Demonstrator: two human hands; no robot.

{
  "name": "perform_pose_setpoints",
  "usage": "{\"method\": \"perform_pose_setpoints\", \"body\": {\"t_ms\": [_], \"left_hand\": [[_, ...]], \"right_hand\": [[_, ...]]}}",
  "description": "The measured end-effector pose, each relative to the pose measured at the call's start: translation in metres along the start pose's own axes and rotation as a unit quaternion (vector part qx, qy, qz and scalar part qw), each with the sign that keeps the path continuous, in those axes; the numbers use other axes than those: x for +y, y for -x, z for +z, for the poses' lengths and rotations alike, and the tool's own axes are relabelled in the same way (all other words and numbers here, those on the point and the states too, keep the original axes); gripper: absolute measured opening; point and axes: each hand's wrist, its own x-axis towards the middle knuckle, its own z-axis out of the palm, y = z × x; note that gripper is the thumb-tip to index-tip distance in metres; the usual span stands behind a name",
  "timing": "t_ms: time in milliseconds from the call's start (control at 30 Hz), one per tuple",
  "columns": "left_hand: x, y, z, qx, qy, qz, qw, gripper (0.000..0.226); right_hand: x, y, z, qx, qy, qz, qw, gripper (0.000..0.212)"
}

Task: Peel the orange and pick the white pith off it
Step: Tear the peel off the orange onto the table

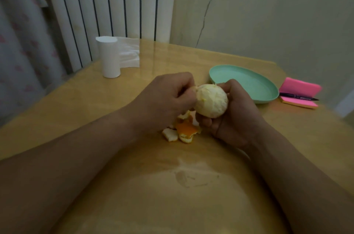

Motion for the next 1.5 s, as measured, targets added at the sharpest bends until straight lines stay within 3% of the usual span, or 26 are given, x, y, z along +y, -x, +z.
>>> {"method": "perform_pose_setpoints", "body": {"t_ms": [133, 300, 433, 567, 667, 800, 933, 1167, 1500], "left_hand": [[0.004, -0.002, -0.008, 0.004, 0.121, -0.064, 0.991, 0.029], [-0.003, -0.001, -0.012, -0.08, -0.038, -0.048, 0.995, 0.037], [-0.005, -0.002, -0.013, -0.107, -0.104, -0.046, 0.988, 0.007], [-0.002, -0.004, -0.014, -0.096, -0.03, -0.087, 0.991, 0.016], [-0.001, -0.007, -0.015, -0.097, -0.01, -0.11, 0.989, 0.027], [-0.001, -0.009, -0.019, -0.115, 0.028, -0.141, 0.983, 0.025], [0.001, -0.009, -0.021, -0.139, -0.001, -0.174, 0.975, 0.035], [0.001, -0.007, -0.012, -0.121, -0.013, -0.144, 0.982, 0.023], [-0.001, -0.007, -0.017, -0.117, 0.013, -0.1, 0.988, 0.038]], "right_hand": [[-0.005, 0.005, -0.001, -0.015, -0.036, -0.008, 0.999, 0.041], [-0.006, 0.005, -0.007, 0.008, 0.004, -0.041, 0.999, 0.037], [-0.004, 0.003, -0.012, 0.018, 0.064, -0.066, 0.996, 0.029], [-0.003, 0.001, -0.011, 0.03, 0.074, -0.092, 0.993, 0.043], [-0.004, 0.001, -0.01, 0.017, 0.088, -0.115, 0.989, 0.043], [-0.005, 0.002, -0.011, 0.011, 0.097, -0.141, 0.985, 0.04], [-0.002, 0.001, -0.008, 0.021, 0.127, -0.168, 0.977, 0.039], [0.0, 0.0, -0.004, 0.025, 0.143, -0.191, 0.971, 0.038], [-0.003, 0.001, -0.006, 0.004, 0.085, -0.152, 0.985, 0.038]]}}
